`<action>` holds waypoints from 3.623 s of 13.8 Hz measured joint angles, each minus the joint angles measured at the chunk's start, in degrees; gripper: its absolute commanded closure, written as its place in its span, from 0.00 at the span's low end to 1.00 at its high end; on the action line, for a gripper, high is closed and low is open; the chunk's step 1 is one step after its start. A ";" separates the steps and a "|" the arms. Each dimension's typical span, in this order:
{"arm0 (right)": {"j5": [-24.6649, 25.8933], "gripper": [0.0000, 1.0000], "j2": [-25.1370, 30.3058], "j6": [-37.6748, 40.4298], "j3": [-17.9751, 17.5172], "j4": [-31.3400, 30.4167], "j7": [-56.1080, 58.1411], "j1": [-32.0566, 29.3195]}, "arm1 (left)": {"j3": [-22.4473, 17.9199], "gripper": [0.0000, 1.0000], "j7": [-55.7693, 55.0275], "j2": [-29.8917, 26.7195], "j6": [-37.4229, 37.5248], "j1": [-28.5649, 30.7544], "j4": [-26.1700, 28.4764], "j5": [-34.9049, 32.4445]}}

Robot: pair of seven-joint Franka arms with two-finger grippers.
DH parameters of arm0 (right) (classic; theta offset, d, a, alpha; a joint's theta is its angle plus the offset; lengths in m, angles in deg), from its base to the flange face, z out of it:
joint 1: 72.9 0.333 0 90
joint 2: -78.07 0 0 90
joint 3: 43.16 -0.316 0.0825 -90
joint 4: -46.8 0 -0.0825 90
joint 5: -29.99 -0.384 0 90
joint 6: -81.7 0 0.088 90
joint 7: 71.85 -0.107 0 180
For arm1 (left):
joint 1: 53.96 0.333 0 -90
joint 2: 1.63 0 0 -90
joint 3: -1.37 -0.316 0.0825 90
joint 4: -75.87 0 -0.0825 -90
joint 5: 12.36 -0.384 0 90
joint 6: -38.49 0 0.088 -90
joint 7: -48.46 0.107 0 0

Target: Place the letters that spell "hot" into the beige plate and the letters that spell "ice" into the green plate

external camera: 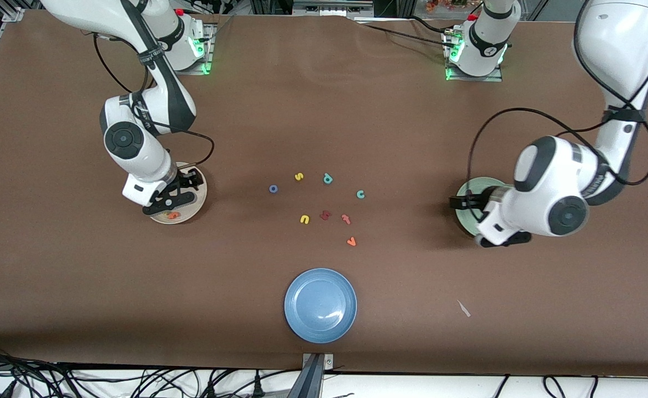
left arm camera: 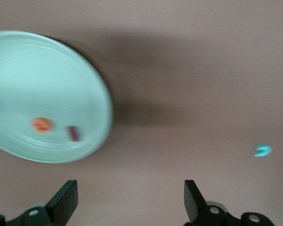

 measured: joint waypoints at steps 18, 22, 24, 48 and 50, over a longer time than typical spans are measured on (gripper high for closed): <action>16.53 0.10 -12.23 -11.94 -12.30 3.80 -51.89 9.15 | -2.07 0.34 -41.16 11.76 -29.28 -21.14 2.41 -4.74; 18.99 0.35 -14.23 -13.90 -12.22 3.91 -52.18 9.11 | -2.32 0.37 -42.02 12.87 -29.60 -21.65 2.41 -5.19; 19.29 0.50 -14.68 -14.48 -12.21 3.96 -52.21 9.11 | -2.35 0.41 -42.41 13.45 -29.74 -21.78 2.41 -6.06; 23.12 0.88 -14.68 -14.81 -11.01 5.29 -50.70 9.04 | -2.30 0.94 -42.76 13.67 -29.81 -22.18 2.16 -6.20; 23.12 0.88 -13.81 -13.16 -9.65 5.96 -46.84 8.65 | -2.30 0.89 -42.76 13.67 -29.81 -22.18 2.16 -6.20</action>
